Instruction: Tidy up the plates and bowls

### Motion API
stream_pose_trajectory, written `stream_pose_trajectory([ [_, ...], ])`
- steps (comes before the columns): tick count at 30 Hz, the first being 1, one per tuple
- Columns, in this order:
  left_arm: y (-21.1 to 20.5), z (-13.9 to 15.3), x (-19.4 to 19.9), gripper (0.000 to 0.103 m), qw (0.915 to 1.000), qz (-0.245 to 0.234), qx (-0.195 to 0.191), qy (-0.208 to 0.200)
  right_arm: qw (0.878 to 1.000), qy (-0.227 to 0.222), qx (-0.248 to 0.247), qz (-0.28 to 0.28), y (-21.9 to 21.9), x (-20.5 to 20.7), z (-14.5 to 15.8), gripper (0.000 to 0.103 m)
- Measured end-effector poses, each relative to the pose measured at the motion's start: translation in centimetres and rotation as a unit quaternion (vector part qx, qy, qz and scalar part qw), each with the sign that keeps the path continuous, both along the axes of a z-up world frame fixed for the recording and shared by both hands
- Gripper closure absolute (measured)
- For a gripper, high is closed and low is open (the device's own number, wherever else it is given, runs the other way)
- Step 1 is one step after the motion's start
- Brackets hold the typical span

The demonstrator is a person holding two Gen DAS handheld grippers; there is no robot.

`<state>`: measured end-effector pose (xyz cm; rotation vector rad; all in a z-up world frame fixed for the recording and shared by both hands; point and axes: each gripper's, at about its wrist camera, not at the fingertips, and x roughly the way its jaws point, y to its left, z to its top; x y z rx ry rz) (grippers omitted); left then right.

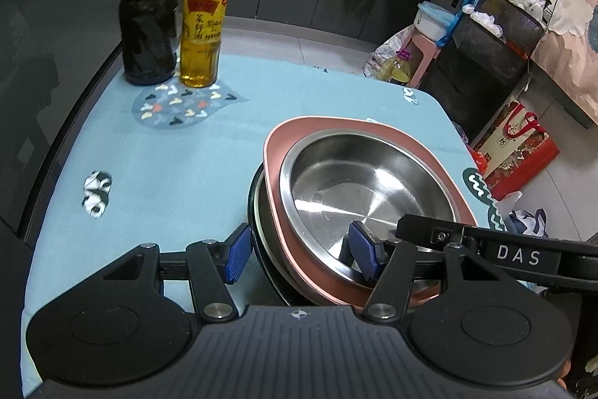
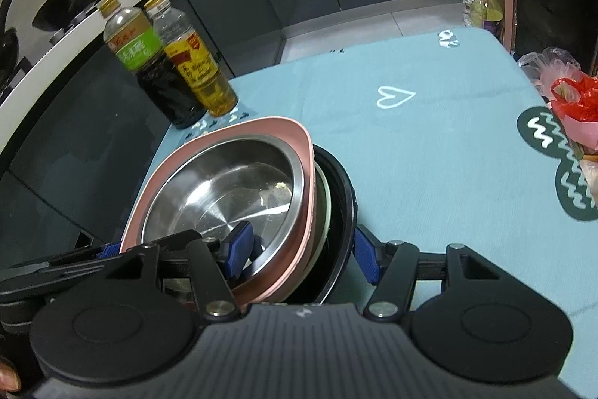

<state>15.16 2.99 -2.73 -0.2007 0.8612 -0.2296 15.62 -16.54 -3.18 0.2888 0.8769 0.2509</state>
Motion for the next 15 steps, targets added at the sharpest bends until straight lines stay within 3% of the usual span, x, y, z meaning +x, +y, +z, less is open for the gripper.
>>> stream_pose_trajectory([
  [15, -0.7, -0.5, 5.4, 0.049, 0.9998, -0.006, -0.018, 0.005, 1.000, -0.005, -0.003, -0.024, -1.0, 4.7, -0.1, 0.050],
])
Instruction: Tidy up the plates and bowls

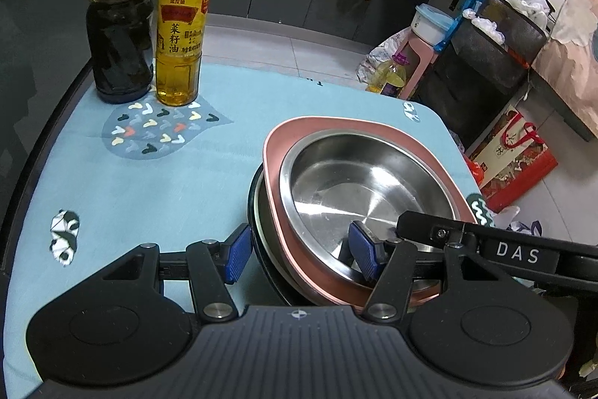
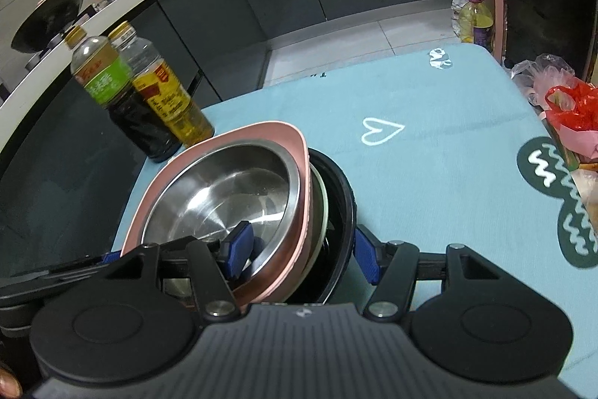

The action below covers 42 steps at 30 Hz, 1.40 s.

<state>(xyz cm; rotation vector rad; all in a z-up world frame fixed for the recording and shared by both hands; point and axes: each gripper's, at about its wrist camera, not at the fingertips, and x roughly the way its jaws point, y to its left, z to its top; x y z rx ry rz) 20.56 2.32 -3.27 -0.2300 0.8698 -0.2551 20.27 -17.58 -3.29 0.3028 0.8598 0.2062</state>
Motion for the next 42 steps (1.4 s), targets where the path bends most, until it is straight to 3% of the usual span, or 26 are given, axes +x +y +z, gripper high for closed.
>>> stream_pose_trajectory([
  [26, 0.0, -2.1, 6.0, 0.049, 0.9999, 0.005, -0.012, -0.002, 1.000, -0.006, -0.010, -0.011, -0.1, 4.7, -1.4, 0.050],
  [42, -0.1, -3.5, 6.7, 0.049, 0.9999, 0.006, -0.007, -0.013, 1.000, 0.002, -0.003, -0.024, -0.4, 5.5, -2.8, 0.050],
])
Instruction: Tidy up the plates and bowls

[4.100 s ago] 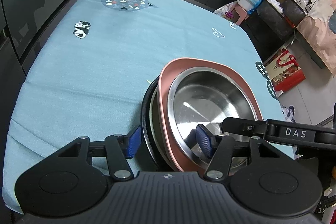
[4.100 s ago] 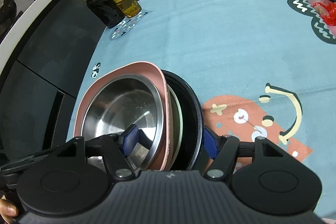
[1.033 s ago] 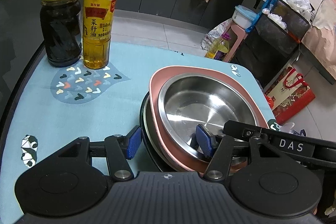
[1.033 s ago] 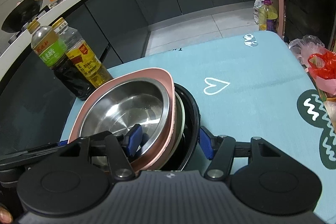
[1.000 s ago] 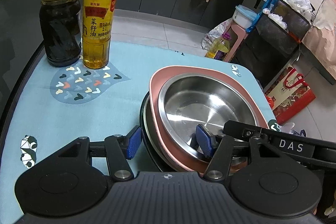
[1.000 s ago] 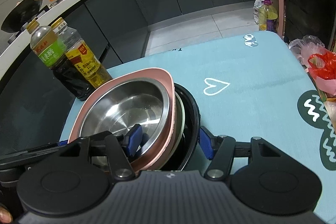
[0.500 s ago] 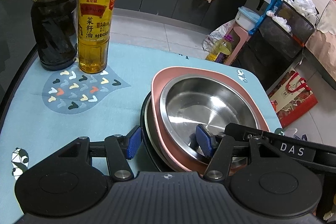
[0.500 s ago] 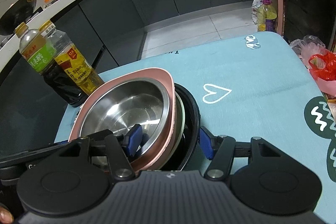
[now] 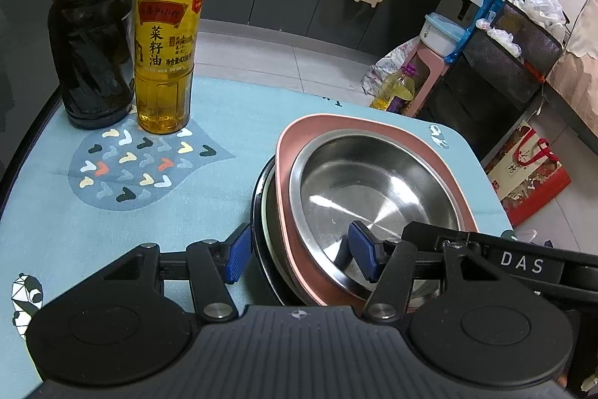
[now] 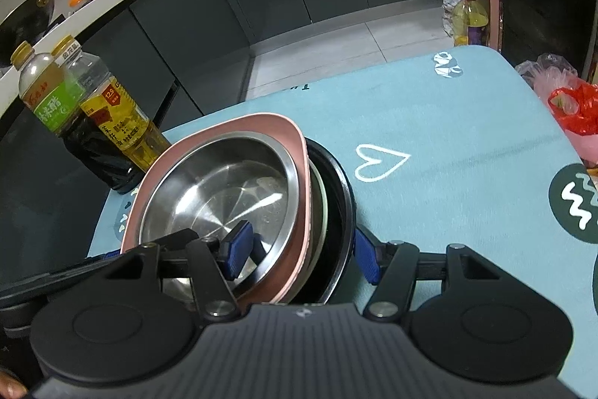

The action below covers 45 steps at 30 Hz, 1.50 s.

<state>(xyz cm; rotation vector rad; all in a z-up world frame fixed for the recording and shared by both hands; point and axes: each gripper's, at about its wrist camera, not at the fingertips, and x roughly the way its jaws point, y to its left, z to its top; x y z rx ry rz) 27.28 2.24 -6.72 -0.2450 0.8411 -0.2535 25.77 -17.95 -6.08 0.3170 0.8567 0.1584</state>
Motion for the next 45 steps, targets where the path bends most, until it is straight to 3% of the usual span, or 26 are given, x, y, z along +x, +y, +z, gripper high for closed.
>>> stream_pose_trajectory([
  [8, 0.4, 0.0, 0.1, 0.049, 1.0000, 0.001, -0.004, 0.006, 1.000, 0.006, 0.019, -0.007, -0.7, -0.2, -0.2, 0.049],
  [23, 1.0, 1.3, -1.6, 0.049, 0.9999, 0.013, 0.005, 0.000, 0.999, -0.038, -0.003, -0.013, -0.6, -2.6, 1.0, 0.049],
  [33, 0.8, 3.1, -4.1, 0.049, 0.9995, 0.005, 0.012, -0.029, 0.998, -0.066, -0.017, -0.016, -0.2, -4.5, 2.3, 0.049],
  [45, 0.2, 5.5, -9.6, 0.049, 0.9952, 0.000, 0.032, -0.093, 0.995, -0.099, -0.031, -0.013, 0.7, -8.5, 4.1, 0.049],
])
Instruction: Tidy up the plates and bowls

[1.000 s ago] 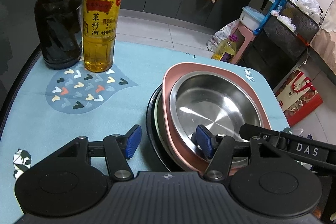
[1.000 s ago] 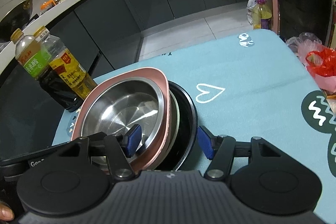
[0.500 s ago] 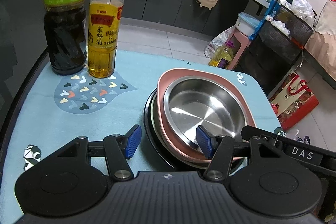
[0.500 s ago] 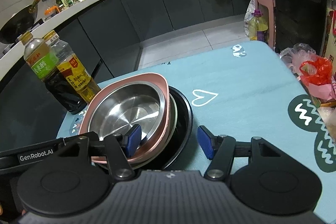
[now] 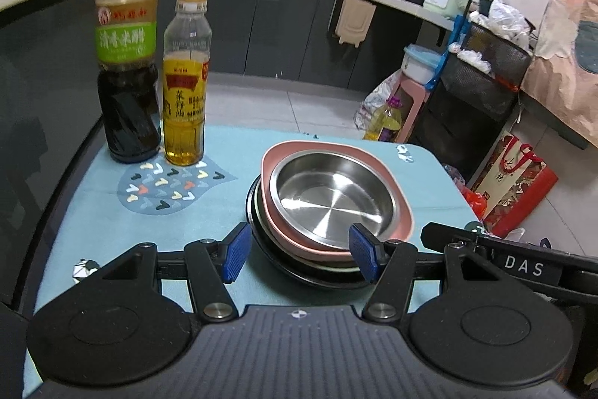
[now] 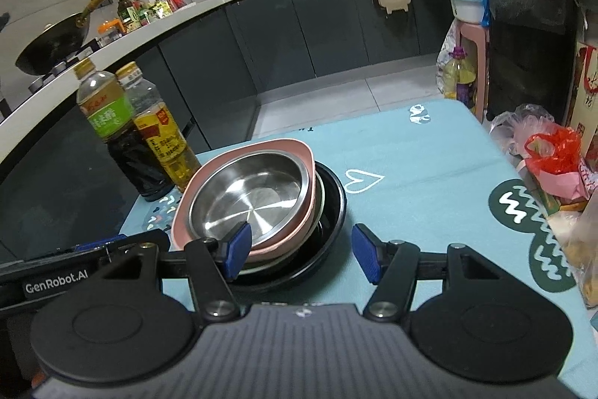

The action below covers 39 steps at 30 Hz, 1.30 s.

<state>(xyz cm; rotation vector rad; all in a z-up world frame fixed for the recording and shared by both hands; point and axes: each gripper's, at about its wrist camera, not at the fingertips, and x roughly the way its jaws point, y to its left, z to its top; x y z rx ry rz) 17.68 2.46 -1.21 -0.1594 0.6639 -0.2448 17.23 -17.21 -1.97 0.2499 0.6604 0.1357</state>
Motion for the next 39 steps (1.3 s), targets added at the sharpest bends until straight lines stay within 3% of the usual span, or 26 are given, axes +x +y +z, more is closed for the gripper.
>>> stream_pose_trajectory([
  [7, -0.6, 0.8, -4.5, 0.049, 0.9990, 0.007, 0.019, -0.040, 0.999, -0.031, -0.012, -0.002, 0.7, -3.6, 0.8, 0.048],
  [17, -0.9, 1.4, -9.3, 0.048, 0.9979, -0.002, 0.031, -0.056, 0.995, -0.086, -0.041, 0.000, 1.7, -7.8, 1.6, 0.047],
  [39, -1.6, 1.2, -13.2, 0.048, 0.9950, 0.015, 0.059, -0.079, 0.987, -0.139, -0.068, -0.040, 3.0, -13.2, 1.1, 0.047],
])
